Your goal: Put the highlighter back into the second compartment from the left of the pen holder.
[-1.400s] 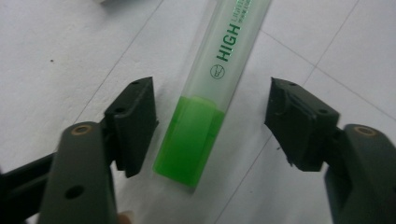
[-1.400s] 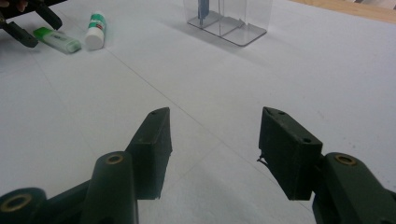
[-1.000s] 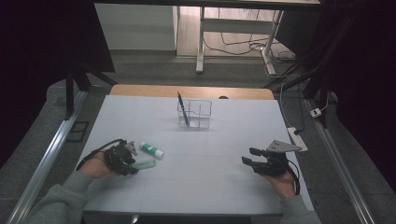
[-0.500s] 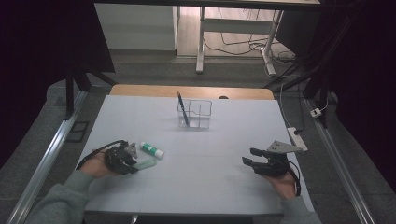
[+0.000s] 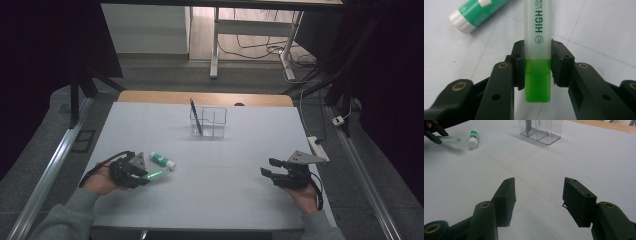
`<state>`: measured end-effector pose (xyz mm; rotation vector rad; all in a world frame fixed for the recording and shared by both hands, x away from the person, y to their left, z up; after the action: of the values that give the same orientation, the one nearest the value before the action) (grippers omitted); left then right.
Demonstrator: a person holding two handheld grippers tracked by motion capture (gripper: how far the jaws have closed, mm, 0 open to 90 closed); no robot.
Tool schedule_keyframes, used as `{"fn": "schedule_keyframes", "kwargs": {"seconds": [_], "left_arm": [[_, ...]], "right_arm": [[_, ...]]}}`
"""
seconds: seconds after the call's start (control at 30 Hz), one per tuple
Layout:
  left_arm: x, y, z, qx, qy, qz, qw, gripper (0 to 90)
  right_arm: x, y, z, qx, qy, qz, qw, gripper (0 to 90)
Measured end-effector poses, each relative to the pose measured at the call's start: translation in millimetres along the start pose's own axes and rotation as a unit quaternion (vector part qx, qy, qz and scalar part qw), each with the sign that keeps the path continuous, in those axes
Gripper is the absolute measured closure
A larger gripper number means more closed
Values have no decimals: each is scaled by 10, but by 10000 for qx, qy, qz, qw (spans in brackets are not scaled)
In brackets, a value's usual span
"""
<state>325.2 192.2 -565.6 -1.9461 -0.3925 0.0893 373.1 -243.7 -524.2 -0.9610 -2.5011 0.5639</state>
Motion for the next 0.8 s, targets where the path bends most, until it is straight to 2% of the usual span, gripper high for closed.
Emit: {"fn": "schedule_keyframes", "kwargs": {"seconds": [0.2,0.4,0.6,0.8], "left_arm": [[8,-50,-101,-284,-150,-166,9993,660],[-23,-125,-228,-564,-74,-329,9978,660],[-22,-149,-383,-746,-46,-414,9963,660],[-27,-141,-581,-834,117,-425,9955,660]], "right_arm": [[6,-2,-8,-33,-3,-6,10000,434],[-2,4,3,-2,20,1,10000,434],[-3,3,2,-2,1,32,10000,433],[6,-7,-21,-51,-78,100,9999,432]]}}
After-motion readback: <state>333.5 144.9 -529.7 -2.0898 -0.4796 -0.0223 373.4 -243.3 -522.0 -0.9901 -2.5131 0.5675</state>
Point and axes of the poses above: each handheld gripper's, and its own axes: y roughly forward along the jaws, z roughly out of its underside, x roughly to its left, the point moved 8 cm from there along y, roughly forward along the jaws, and after that the axes turned 9 degrees about y, right-handed, at the moved point
